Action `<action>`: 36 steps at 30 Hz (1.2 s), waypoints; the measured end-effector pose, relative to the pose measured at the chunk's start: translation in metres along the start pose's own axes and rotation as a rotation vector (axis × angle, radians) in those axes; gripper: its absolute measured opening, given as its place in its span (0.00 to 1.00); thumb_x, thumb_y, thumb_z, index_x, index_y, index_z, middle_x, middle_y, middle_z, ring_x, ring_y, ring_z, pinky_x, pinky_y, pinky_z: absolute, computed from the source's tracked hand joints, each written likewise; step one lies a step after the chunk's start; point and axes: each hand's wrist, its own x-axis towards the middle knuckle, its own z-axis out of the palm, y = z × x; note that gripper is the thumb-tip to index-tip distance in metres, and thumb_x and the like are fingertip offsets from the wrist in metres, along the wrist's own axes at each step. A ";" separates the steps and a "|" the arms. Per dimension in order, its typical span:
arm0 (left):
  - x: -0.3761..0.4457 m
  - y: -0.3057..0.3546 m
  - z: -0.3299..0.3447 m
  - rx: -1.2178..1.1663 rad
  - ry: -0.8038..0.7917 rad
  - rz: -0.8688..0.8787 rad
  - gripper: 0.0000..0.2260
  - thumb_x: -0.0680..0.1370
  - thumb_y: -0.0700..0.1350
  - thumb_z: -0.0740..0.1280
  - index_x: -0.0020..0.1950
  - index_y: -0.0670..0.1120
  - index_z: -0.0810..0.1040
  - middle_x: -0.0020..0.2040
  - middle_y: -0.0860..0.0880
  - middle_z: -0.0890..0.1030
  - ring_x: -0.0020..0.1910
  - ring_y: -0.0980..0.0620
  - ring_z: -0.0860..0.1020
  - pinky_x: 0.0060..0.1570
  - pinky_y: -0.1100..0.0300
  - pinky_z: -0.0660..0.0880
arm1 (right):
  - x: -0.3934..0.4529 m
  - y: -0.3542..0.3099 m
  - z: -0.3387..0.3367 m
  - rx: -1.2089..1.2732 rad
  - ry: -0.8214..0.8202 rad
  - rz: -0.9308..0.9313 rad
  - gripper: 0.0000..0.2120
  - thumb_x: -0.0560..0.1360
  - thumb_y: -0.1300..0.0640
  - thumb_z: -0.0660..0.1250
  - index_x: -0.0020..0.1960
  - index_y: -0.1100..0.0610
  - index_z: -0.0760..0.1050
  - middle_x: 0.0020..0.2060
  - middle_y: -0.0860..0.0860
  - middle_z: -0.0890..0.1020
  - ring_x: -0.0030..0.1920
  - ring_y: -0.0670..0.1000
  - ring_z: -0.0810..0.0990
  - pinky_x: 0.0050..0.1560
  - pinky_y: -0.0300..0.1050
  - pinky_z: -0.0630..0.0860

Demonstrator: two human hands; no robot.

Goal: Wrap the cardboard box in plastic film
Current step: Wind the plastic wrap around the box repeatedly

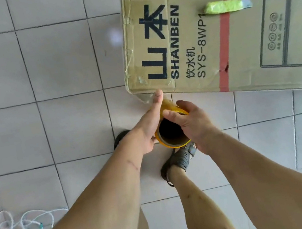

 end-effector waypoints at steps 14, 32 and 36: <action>0.008 0.023 0.064 0.043 0.102 -0.064 0.46 0.71 0.85 0.55 0.75 0.55 0.80 0.70 0.49 0.85 0.74 0.45 0.80 0.77 0.35 0.72 | 0.006 0.018 -0.046 0.303 0.165 0.050 0.28 0.79 0.35 0.57 0.74 0.46 0.66 0.66 0.48 0.76 0.67 0.50 0.74 0.69 0.54 0.70; 0.036 0.040 0.090 0.105 0.110 -0.072 0.50 0.56 0.85 0.70 0.65 0.51 0.86 0.58 0.46 0.90 0.60 0.44 0.88 0.71 0.41 0.80 | 0.009 0.014 -0.077 0.453 0.144 0.206 0.40 0.69 0.29 0.68 0.76 0.45 0.64 0.65 0.43 0.73 0.62 0.46 0.72 0.63 0.45 0.67; 0.034 0.040 0.101 0.023 -0.008 -0.126 0.51 0.64 0.86 0.65 0.69 0.47 0.85 0.61 0.40 0.89 0.62 0.40 0.88 0.72 0.39 0.79 | 0.009 0.019 -0.081 0.488 0.133 0.198 0.48 0.61 0.24 0.67 0.75 0.48 0.67 0.68 0.48 0.76 0.66 0.50 0.75 0.70 0.51 0.68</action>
